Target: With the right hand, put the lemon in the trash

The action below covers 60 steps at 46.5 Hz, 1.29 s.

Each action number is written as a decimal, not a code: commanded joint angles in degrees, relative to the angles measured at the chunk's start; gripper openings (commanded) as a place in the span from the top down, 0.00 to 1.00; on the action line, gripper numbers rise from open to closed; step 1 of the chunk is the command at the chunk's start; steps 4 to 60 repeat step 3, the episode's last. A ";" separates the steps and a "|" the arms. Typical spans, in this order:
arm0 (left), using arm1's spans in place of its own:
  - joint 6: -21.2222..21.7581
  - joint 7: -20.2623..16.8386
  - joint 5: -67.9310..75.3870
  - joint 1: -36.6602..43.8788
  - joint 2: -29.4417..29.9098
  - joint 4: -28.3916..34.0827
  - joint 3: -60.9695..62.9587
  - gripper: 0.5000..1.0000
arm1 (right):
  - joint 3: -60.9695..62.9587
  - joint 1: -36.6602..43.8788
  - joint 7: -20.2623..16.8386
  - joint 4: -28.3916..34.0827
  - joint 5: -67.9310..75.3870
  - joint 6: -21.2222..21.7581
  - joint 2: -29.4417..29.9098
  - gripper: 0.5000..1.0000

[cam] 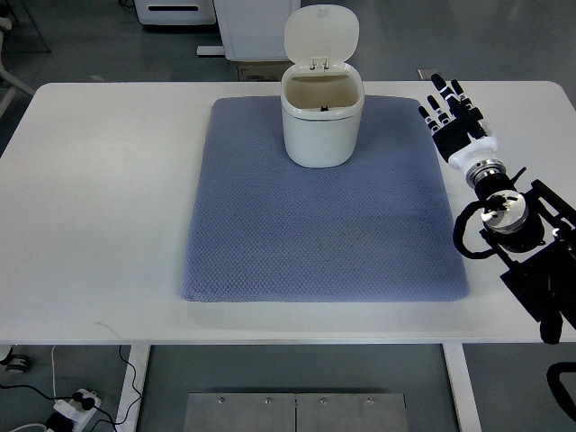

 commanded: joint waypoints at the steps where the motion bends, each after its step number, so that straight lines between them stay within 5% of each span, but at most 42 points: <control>1: 0.00 -0.01 0.00 0.04 0.00 0.00 0.00 0.00 | 0.06 0.01 1.10 -0.07 0.00 0.00 0.58 0.00; 60: 0.00 -0.01 0.00 -0.05 0.00 0.00 0.00 0.00 | 0.06 0.01 1.80 -0.16 0.00 0.00 0.76 0.00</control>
